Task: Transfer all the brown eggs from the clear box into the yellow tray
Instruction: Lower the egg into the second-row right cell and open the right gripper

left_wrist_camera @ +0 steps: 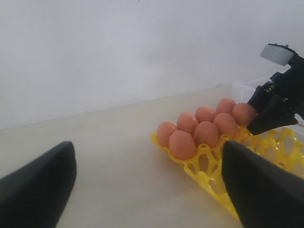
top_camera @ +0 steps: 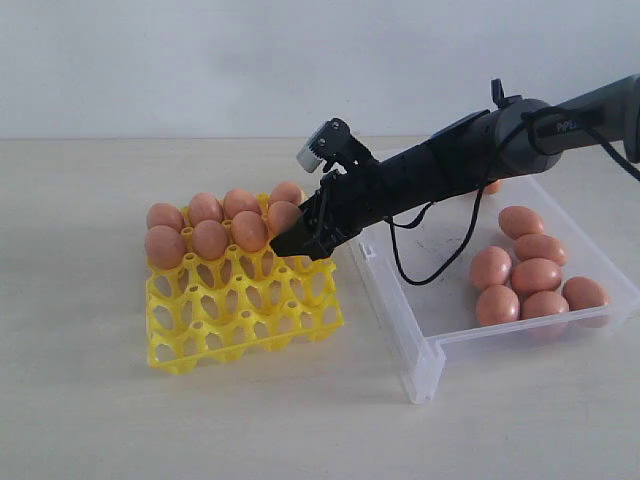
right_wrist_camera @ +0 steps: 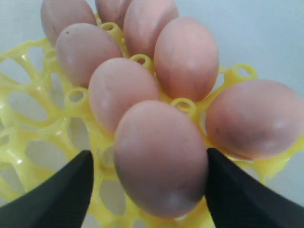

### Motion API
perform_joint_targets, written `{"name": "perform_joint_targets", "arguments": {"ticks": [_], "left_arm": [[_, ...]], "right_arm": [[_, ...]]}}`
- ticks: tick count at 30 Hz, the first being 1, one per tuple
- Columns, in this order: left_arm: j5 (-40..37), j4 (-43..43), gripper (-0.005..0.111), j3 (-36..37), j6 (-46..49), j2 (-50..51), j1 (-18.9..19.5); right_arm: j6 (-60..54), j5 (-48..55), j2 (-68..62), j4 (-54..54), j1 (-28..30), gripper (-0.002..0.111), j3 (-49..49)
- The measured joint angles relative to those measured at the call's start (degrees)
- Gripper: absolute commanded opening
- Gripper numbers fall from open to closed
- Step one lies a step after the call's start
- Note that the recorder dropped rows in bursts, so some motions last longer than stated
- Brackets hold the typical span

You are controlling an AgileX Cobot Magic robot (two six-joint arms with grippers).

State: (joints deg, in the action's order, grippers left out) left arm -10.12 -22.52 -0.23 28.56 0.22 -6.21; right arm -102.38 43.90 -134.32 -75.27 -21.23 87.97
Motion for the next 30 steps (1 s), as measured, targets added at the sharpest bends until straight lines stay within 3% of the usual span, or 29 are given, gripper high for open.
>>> {"name": "perform_joint_targets", "arguments": {"ticks": [30], "left_arm": [[0.0,0.0,0.078,0.0,0.0,0.0,0.0]], "right_arm": [[2.5,-5.57,2.49,1.7,-0.5,0.068,-0.75]]}}
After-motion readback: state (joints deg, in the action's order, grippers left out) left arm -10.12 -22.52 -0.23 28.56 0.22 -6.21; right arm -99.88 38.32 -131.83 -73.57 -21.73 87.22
